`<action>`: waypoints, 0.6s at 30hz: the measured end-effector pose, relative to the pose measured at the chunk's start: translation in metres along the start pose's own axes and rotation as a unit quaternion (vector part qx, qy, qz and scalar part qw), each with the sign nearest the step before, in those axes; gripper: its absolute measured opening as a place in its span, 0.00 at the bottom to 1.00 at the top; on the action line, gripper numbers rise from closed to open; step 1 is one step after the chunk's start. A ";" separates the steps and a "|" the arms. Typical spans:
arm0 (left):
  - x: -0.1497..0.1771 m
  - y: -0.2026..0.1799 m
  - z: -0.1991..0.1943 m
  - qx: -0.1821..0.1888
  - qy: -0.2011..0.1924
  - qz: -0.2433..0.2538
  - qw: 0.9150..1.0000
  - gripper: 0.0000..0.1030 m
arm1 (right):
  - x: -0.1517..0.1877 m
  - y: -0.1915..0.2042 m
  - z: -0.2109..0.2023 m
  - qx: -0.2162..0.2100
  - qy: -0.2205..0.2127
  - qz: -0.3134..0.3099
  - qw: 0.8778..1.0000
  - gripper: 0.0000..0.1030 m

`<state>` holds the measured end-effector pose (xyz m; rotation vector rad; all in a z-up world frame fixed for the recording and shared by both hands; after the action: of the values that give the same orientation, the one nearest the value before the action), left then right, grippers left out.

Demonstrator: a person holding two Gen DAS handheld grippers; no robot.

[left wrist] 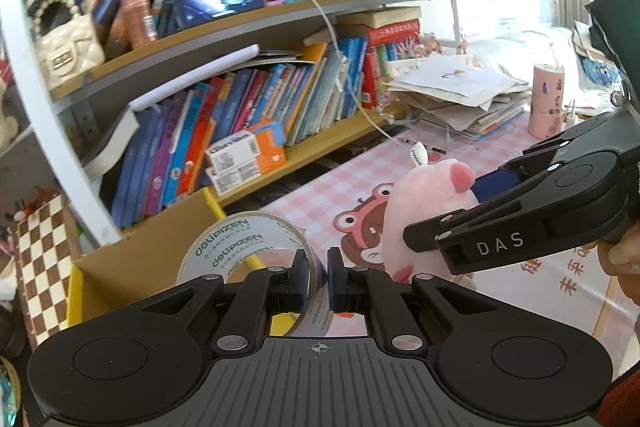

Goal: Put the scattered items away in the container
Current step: 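Lift and carry the pig in the right tool while the left carries the tape over the box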

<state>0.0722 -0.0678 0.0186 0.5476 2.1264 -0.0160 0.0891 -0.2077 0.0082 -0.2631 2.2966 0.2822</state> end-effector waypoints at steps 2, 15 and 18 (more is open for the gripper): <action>0.004 0.008 -0.004 -0.004 -0.001 -0.006 1.000 0.08 | -0.002 0.010 0.000 -0.004 -0.001 -0.007 1.000 0.54; 0.024 0.055 -0.026 -0.033 -0.001 -0.043 0.999 0.08 | -0.015 0.068 0.008 -0.034 0.004 -0.050 0.998 0.54; 0.029 0.065 -0.030 -0.040 0.000 -0.053 0.998 0.08 | -0.018 0.078 0.009 -0.039 0.005 -0.060 0.997 0.54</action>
<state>0.0600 0.0082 0.0253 0.3884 2.1438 0.0088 0.0859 -0.1294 0.0247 -0.4405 2.2714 0.3100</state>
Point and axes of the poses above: each gripper's, at about its wrist camera, not at the fingertips, and z roughly the way its jaws point, y to its left, x to its underside, the point moved 4 cm from there along z, roughly the way its jaws point, and after that the axes turned 2 degrees about y, right-handed, at the moved point
